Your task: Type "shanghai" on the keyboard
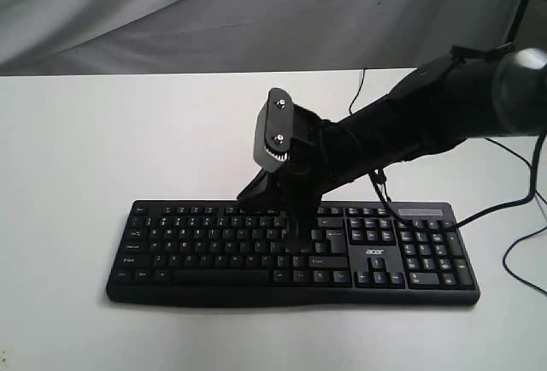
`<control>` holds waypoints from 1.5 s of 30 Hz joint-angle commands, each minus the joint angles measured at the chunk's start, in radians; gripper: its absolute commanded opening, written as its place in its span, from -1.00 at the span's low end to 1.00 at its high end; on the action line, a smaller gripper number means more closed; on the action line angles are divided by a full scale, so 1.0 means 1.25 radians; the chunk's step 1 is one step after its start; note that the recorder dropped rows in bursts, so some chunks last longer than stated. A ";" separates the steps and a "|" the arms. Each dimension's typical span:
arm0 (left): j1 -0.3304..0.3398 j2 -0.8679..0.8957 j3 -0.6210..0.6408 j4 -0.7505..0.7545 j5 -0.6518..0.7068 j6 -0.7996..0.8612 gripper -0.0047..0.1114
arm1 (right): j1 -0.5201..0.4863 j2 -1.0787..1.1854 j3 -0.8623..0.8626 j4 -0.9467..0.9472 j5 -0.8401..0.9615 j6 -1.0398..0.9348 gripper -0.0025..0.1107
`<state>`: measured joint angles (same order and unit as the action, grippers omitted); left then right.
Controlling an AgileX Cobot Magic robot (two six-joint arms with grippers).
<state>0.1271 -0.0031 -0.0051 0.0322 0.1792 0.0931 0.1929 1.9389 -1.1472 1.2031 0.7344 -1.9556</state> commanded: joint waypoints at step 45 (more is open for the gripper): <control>-0.003 0.003 0.004 0.000 -0.004 -0.002 -0.91 | 0.015 0.110 -0.005 0.012 -0.095 -0.013 -0.96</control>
<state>0.1271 -0.0031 -0.0051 0.0322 0.1792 0.0931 0.2087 2.0788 -1.1472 1.2162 0.5977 -1.9622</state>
